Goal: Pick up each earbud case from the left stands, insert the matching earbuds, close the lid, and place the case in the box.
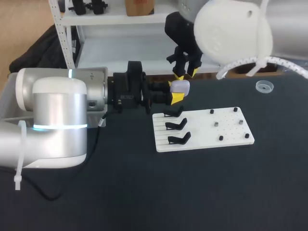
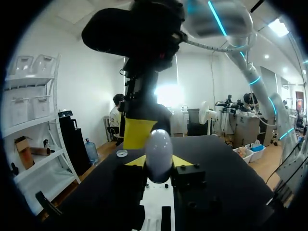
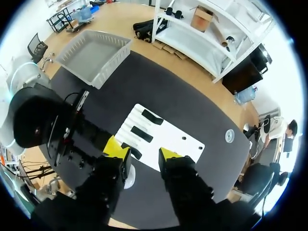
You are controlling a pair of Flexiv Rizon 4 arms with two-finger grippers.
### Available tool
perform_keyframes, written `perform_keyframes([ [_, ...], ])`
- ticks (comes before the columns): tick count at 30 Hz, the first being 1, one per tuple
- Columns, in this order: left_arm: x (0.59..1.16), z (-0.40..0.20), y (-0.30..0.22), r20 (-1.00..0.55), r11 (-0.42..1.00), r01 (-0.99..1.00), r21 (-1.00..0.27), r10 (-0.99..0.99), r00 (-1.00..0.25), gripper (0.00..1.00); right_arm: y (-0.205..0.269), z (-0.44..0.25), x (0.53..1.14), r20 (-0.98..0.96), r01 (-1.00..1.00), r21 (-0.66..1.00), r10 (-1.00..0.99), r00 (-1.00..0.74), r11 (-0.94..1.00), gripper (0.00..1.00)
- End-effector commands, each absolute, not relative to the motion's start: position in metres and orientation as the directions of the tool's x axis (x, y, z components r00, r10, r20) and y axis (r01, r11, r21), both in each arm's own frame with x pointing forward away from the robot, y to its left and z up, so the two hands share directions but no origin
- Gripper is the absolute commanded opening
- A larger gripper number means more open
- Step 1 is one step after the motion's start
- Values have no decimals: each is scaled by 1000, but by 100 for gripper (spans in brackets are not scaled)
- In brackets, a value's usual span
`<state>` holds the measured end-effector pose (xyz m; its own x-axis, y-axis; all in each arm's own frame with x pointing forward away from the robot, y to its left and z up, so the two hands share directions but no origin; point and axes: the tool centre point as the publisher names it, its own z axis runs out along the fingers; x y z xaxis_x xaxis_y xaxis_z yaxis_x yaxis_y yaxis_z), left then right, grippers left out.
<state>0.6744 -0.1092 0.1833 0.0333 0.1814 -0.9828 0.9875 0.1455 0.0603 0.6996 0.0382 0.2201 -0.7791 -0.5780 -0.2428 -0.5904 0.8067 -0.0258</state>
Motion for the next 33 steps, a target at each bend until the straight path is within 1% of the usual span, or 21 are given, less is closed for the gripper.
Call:
perform_keyframes([
  [1,673,182,-109,-983,151,987,63,178,35,0,29,229,696,-306,-550,-20,-529,-792,835,39],
  [4,673,182,-109,-983,151,987,63,178,35,0,13,248,707,-358,-469,27,-429,-829,883,41],
  [5,673,182,-109,-983,151,987,63,178,35,0,7,252,709,-378,-443,40,-397,-836,896,44],
  [6,673,182,-109,-983,151,987,63,178,35,0,-1,255,710,-400,-422,49,-369,-839,905,50],
  [7,673,182,-109,-983,151,987,63,178,35,0,-8,255,710,-422,-395,62,-335,-842,917,95],
  [8,675,188,-103,-984,151,986,75,169,49,0,-15,254,710,-436,-361,86,-291,-852,928,100],
  [9,676,194,-97,-985,149,985,83,164,59,0,-22,251,709,-430,-333,110,-257,-866,937,100],
  [11,680,203,-81,-979,159,981,108,186,78,0,-34,240,705,-428,-298,103,-229,-874,949,100],
  [14,688,215,-45,-976,176,975,133,193,98,0,-52,222,695,-400,-230,111,-168,-901,967,100],
  [15,691,220,-33,-977,179,973,144,184,110,0,-58,215,691,-401,-211,90,-158,-903,973,100],
  [18,698,234,12,-966,221,959,178,225,128,0,-70,197,678,-368,-145,73,-108,-924,987,100],
  [19,704,239,37,-961,236,953,190,244,131,0,-75,191,673,-352,-111,79,-77,-933,991,100],
  [20,708,240,47,-958,235,951,201,251,140,0,-77,189,670,-339,-97,89,-61,-939,991,100],
  [21,712,243,66,-955,264,941,211,259,141,0,-79,185,666,-331,-81,89,-47,-943,993,100],
  [22,719,246,84,-944,260,941,217,302,135,0,-81,181,661,-325,-65,84,-34,-945,994,100],
  [25,739,245,121,-940,246,942,228,306,148,0,-83,174,650,-328,-40,67,-16,-945,997,100],
  [28,755,236,150,-935,270,939,215,335,118,0,-83,171,640,-320,-14,95,17,-947,995,100],
  [29,766,228,168,-919,285,934,215,384,94,0,-83,172,637,-325,-10,100,24,-945,995,100],
  [31,776,218,184,-926,308,930,200,369,77,0,-82,173,631,-341,-2,119,39,-939,993,100],
  [33,789,205,199,-922,327,930,166,386,29,0,-80,175,625,-353,-15,136,34,-935,991,100],
])
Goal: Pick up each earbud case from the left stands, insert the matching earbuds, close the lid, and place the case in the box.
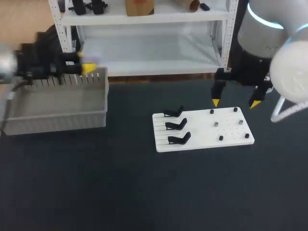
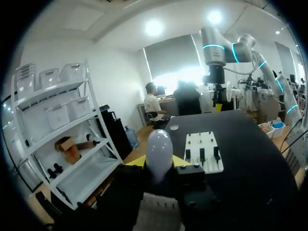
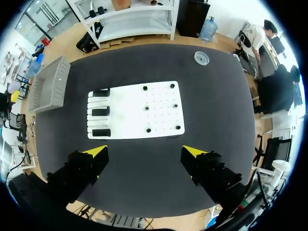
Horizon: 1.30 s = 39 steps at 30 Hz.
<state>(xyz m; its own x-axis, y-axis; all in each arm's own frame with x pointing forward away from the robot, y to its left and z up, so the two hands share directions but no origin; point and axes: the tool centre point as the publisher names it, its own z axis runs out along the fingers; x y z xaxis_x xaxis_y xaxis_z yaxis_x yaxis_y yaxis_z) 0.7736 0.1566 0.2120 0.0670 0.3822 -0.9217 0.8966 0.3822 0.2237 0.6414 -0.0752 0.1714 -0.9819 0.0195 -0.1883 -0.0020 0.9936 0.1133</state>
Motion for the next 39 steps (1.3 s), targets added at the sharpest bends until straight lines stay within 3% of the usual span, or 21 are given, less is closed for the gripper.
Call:
perform_keyframes([
  [1,796,200,205,-919,328,930,168,394,27,0,-79,176,621,-359,-19,147,35,-933,989,100],
  [11,843,117,236,-833,392,920,7,511,-211,0,-78,181,600,-358,24,95,57,-932,995,100],
  [23,831,43,230,-759,432,891,-139,532,-376,2,-77,184,596,-351,77,87,103,-931,993,100],
  [25,827,50,228,-771,432,891,-137,518,-369,100,-77,188,599,-350,82,120,119,-929,989,100],
  [32,806,101,226,-791,408,909,-87,527,-312,100,-86,193,613,-302,118,264,198,-932,957,100],
  [39,766,130,202,-801,383,921,-74,527,-284,100,-101,187,623,-242,253,228,306,-921,940,100],
])
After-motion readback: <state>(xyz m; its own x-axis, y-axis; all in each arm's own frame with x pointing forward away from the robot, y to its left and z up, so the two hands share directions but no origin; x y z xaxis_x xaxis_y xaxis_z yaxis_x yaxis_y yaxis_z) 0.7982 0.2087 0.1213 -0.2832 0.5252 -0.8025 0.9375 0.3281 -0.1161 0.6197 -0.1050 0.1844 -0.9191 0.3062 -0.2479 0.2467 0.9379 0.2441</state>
